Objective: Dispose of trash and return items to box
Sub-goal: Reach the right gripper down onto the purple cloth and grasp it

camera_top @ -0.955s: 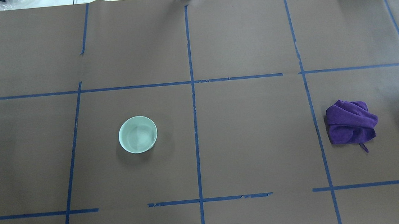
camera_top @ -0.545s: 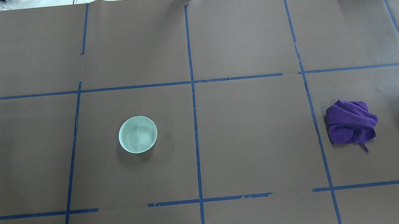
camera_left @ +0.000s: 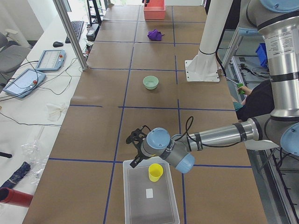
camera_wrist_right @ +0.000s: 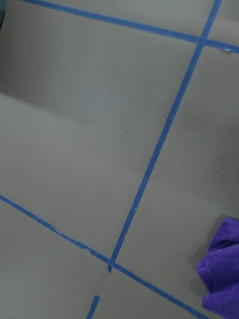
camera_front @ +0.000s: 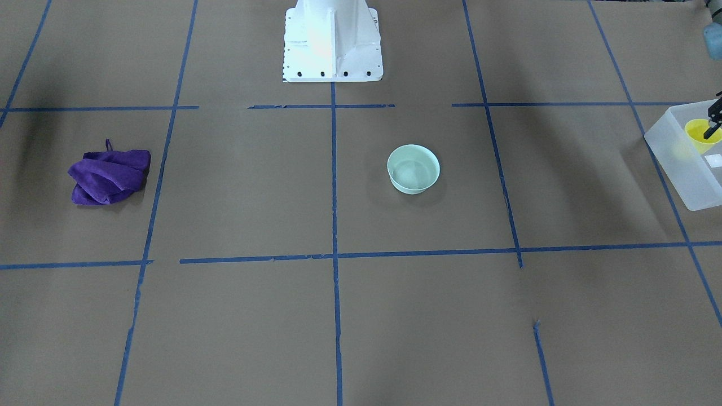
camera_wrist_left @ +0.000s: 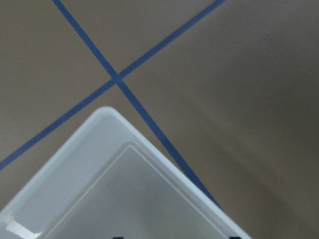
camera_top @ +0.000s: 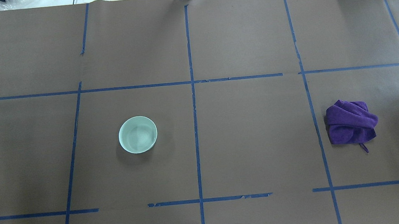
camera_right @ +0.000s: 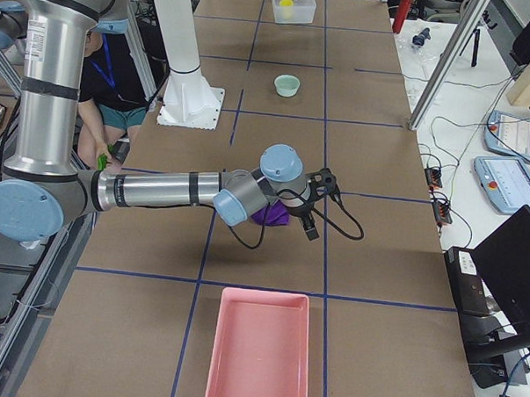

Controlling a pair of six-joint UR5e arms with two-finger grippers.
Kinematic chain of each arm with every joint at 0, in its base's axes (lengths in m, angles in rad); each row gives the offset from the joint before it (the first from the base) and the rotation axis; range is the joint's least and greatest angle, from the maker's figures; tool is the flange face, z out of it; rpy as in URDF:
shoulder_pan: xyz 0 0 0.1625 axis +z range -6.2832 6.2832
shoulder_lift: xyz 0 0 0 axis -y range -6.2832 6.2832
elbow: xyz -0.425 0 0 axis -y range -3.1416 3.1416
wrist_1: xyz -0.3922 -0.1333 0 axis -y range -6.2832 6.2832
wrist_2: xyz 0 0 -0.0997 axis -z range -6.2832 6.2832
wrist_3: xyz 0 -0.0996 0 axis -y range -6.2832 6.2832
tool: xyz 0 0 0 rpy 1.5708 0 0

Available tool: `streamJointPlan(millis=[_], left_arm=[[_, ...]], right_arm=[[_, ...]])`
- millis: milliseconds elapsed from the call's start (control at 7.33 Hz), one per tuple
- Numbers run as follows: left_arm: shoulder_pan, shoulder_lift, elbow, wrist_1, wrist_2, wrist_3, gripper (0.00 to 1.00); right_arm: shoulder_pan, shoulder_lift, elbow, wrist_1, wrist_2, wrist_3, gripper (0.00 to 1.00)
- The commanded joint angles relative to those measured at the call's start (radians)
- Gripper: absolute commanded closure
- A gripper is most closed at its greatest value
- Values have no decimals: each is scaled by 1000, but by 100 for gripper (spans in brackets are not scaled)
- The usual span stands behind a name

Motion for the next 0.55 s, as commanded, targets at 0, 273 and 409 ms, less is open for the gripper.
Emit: streamJointPlan(millis=[0,273,409], left_arm=[[-3,-144,-85,222,2,-12,0],[-3,-222,-97,284,2,-13,0],[-5,-225,-110,295,2,-13,0]], right_arm=[[-156,-8,4,83,-42,162,0],[-320,-64,20,147,-138,311,8],[-445,-82,20,224,-263,453,9]])
